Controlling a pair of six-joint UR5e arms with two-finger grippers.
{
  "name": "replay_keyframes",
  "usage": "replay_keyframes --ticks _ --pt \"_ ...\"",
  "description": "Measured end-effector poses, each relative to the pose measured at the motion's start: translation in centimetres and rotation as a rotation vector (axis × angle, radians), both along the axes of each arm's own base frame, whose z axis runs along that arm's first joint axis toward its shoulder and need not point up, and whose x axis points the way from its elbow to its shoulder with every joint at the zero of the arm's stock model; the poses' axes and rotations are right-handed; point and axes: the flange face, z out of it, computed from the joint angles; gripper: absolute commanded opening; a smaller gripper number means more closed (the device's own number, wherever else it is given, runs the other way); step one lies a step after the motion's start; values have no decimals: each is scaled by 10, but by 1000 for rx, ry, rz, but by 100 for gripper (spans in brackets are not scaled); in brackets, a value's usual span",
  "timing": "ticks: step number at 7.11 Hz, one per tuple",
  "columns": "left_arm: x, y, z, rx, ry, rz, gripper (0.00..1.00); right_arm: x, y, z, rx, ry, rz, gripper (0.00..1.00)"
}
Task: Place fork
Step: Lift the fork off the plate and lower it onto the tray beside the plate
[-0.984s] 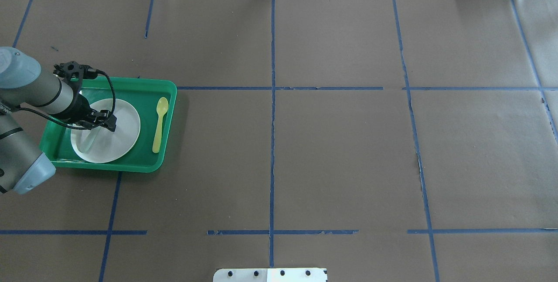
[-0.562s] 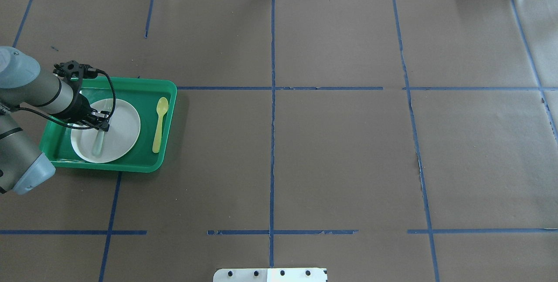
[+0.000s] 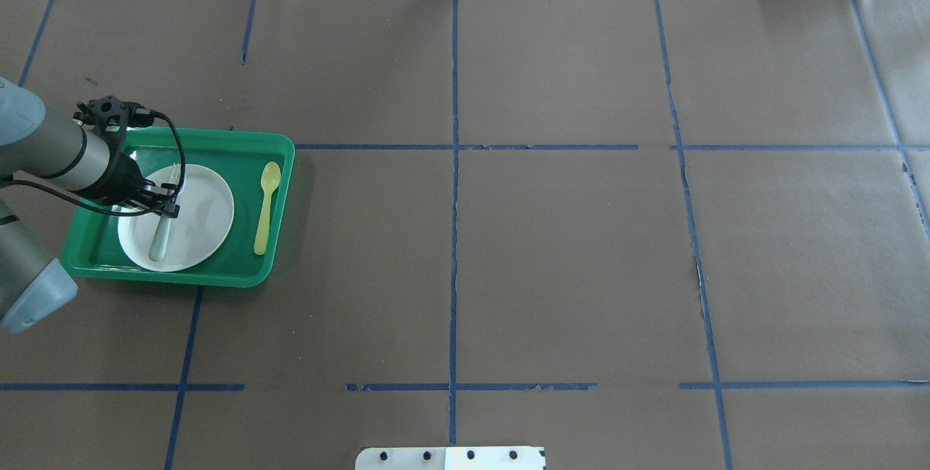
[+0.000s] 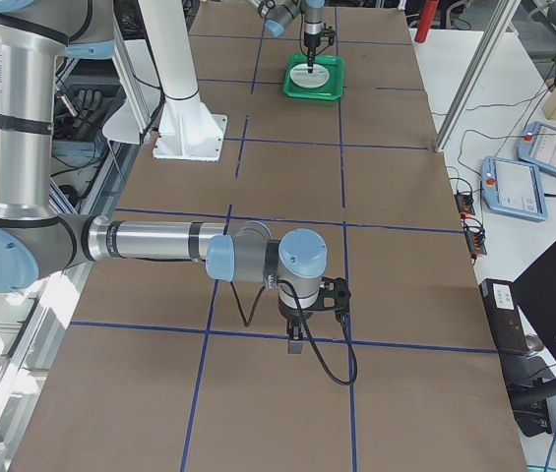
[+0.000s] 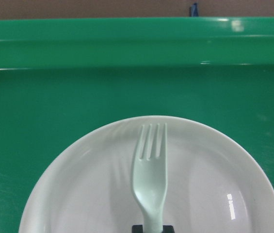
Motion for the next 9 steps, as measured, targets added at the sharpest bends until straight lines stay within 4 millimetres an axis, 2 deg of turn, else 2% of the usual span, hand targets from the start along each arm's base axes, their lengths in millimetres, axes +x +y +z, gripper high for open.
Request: replay_keyframes --ticks 1,4,6,9 --pt "-12 2 5 -2 -4 -12 0 0 0 0 0 0 0 100" --pt "-47 -18 56 -50 -46 -84 0 0 0 0 1 0 -1 100" --pt "-57 -27 84 -52 -46 -109 0 0 0 0 1 0 -1 100" --pt "-61 -27 88 -46 -39 -112 0 0 0 0 0 0 0 100"
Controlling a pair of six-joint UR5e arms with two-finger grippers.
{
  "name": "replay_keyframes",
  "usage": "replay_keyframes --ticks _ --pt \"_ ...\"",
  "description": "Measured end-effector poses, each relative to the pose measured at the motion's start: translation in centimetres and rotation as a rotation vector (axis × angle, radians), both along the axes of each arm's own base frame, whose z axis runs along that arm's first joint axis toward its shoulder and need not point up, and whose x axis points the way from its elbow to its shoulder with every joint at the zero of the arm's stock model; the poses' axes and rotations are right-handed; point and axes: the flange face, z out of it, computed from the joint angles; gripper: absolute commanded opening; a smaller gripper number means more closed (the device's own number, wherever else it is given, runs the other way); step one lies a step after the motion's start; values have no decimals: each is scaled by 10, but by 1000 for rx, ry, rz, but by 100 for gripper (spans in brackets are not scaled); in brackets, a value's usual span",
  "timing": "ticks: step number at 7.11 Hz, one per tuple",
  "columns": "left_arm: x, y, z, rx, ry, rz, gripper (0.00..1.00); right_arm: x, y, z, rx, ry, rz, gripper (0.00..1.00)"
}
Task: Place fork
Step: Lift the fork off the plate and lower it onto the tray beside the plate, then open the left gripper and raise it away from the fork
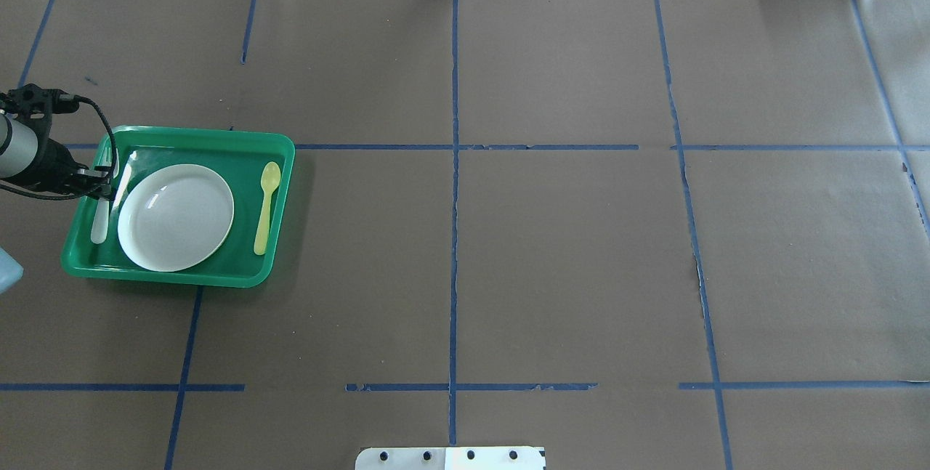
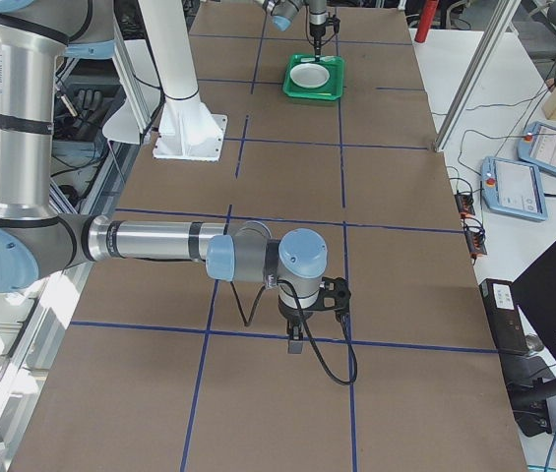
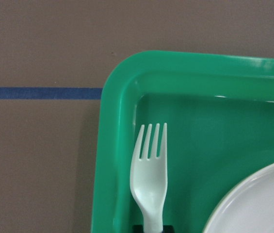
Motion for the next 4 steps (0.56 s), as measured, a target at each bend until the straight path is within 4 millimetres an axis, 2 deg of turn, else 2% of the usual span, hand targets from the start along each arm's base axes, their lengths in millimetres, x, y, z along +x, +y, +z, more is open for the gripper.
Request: replay_keyframes --ticks 1,2,4 --pt "-1 2 1 -1 0 0 87 0 0 0 0 0 0 100" --pt "-2 3 1 0 0 3 100 0 0 0 0 0 0 100" --pt "-4 6 -6 -1 40 51 100 0 0 0 0 0 0 100"
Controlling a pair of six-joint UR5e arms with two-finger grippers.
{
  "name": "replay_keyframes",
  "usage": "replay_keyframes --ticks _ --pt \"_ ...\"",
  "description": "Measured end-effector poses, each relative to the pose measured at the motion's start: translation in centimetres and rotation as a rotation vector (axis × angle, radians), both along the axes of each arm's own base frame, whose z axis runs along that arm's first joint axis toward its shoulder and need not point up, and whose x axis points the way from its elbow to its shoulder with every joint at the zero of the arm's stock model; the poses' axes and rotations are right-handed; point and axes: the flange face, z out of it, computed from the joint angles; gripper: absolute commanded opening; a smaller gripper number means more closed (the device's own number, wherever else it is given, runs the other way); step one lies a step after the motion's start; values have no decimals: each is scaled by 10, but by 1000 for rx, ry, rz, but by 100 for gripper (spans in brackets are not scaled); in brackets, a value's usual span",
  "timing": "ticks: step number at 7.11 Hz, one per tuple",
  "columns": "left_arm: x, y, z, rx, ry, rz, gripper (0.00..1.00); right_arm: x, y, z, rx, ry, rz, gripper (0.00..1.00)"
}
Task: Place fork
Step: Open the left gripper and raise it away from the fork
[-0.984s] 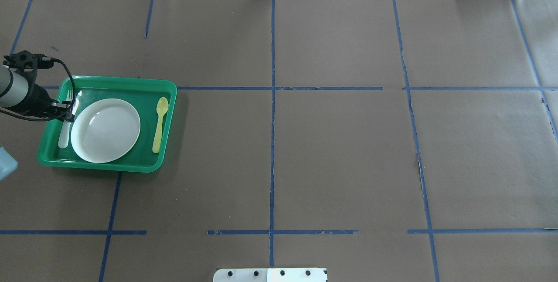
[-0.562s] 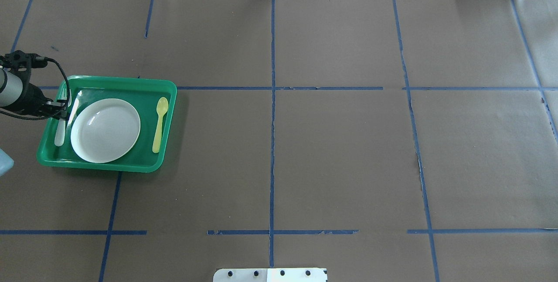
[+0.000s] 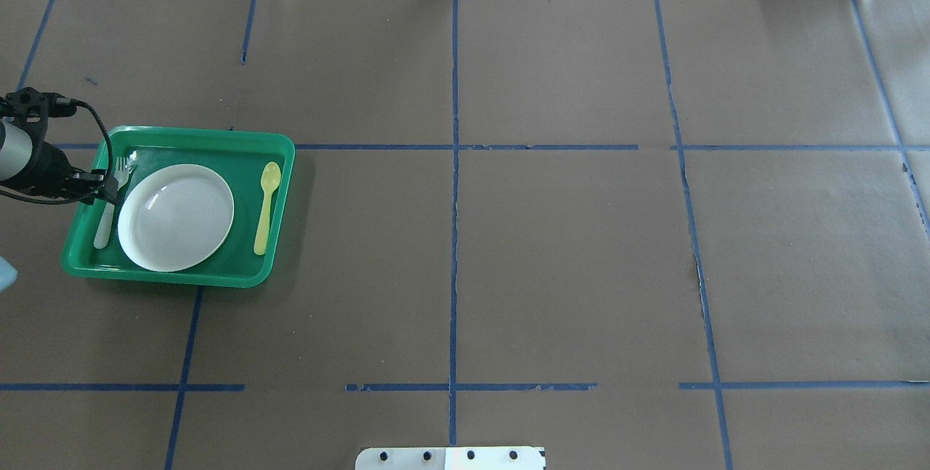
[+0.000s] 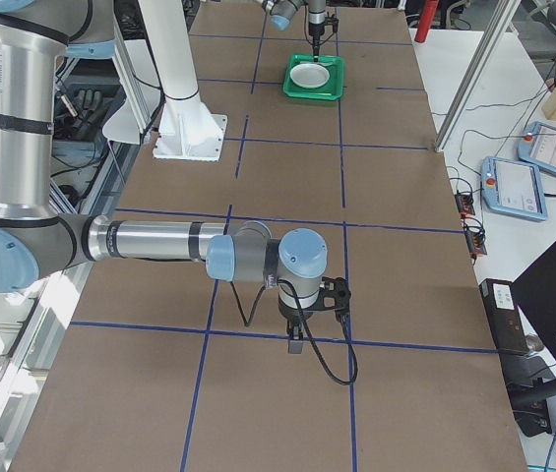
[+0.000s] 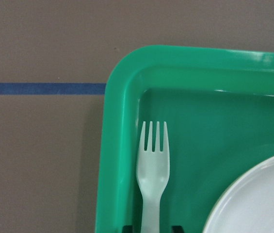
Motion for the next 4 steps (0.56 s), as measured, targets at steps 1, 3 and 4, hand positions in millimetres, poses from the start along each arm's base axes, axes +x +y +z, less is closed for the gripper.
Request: replay_keyframes --ticks 1,3,4 --pt "-11 -4 -7 -1 33 10 100 0 0 0 0 0 0 100" --pt "-57 -20 -32 92 62 -1 100 0 0 0 0 0 0 100" --pt "-85 -28 -48 162 54 1 100 0 0 0 0 0 -1 100"
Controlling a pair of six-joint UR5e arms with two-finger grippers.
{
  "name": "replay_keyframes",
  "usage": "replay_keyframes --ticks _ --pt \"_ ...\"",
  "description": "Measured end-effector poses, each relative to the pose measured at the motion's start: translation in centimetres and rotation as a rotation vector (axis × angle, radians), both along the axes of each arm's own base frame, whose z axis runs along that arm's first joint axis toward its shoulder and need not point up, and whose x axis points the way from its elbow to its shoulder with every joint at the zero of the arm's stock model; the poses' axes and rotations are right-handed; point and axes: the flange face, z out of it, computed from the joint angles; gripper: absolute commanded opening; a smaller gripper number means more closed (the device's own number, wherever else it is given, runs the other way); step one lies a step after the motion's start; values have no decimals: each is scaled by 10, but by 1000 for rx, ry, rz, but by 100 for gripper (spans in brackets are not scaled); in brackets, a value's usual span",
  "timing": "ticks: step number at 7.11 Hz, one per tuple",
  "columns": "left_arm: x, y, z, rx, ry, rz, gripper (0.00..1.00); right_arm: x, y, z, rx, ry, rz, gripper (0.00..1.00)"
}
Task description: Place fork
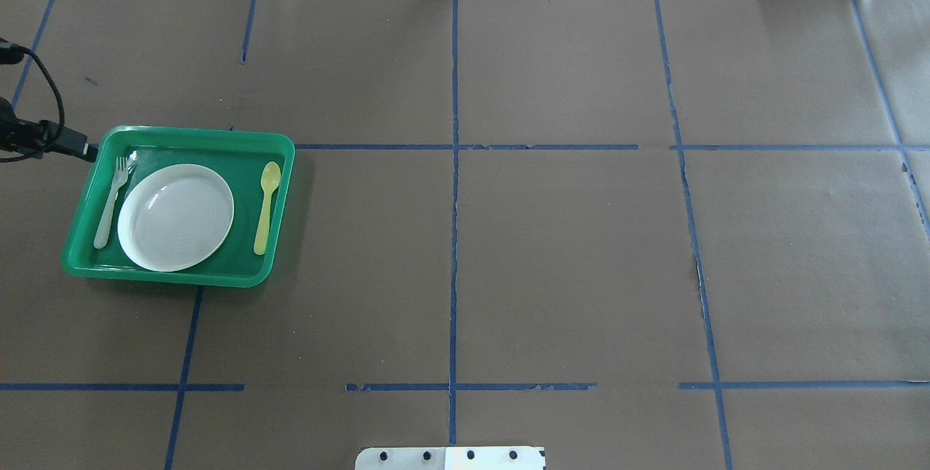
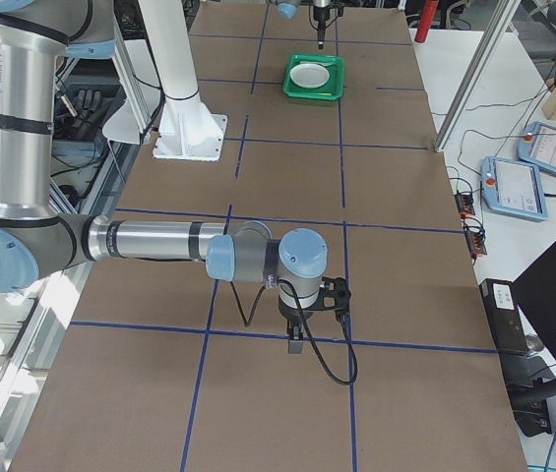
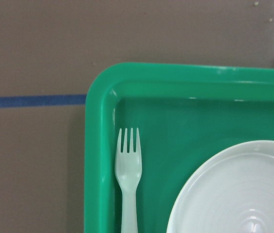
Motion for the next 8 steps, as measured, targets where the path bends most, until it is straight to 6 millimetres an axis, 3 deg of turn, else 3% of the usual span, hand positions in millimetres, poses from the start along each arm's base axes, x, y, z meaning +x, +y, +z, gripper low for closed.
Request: replay_keyframes --ticks 2,3,6,8 --pt "-69 -13 -15 139 -80 34 100 0 0 0 0 0 0 100" --pt "-108 -17 -10 174 -128 47 100 0 0 0 0 0 0 100" --pt "-203 -10 47 51 -222 66 100 0 0 0 -1 0 1 100" --pt "-239 32 109 -39 -226 106 100 0 0 0 -1 0 1 100"
